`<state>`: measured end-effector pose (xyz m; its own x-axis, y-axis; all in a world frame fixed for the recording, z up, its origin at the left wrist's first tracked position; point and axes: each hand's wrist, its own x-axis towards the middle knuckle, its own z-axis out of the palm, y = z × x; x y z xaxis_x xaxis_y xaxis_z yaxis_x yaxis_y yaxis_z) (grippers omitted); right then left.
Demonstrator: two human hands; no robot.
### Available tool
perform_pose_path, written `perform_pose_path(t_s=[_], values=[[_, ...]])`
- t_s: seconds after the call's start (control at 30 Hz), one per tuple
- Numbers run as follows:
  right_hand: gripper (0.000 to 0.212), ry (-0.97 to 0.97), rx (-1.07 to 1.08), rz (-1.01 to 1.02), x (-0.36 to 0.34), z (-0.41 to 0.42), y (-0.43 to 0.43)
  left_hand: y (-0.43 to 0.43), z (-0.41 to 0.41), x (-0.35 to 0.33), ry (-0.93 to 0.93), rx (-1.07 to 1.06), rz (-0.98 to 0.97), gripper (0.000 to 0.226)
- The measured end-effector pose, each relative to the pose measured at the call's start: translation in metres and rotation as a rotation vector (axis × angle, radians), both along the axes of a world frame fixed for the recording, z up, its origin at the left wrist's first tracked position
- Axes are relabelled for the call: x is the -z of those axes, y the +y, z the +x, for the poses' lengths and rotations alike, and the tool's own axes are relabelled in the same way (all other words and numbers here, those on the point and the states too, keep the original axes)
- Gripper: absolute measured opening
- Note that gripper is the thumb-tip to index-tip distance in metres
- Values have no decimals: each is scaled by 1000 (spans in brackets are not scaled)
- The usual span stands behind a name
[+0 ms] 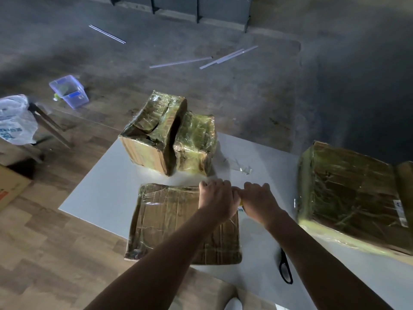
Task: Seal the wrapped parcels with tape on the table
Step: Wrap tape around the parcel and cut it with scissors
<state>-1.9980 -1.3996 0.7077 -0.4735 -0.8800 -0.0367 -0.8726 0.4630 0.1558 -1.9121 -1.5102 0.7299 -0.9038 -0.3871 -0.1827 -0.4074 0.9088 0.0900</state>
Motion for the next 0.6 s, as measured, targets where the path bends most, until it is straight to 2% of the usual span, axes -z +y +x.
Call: perform_pose_path(t_s=[0.07, 0.23, 0.3, 0.4, 0.5, 0.6], values=[[48, -44, 20, 10, 2, 1, 1, -1, -1, -3, 0, -16, 16, 44], [60, -87, 64, 50, 7, 1, 5, -5, -13, -12, -142, 27, 60, 42], [65, -108, 81, 38, 9, 1, 7, -4, -17, -9, -117, -56, 69, 43], [69, -205, 159, 3, 6, 3, 13, -1, -9, -2, 23, -141, 78, 41], [67, -402, 191, -163, -10, 3, 27, -4, 2, -11, 163, -118, 192, 32], [66, -519, 140, -466, -44, 7, 40, -9, 14, -35, 287, -102, 312, 33]])
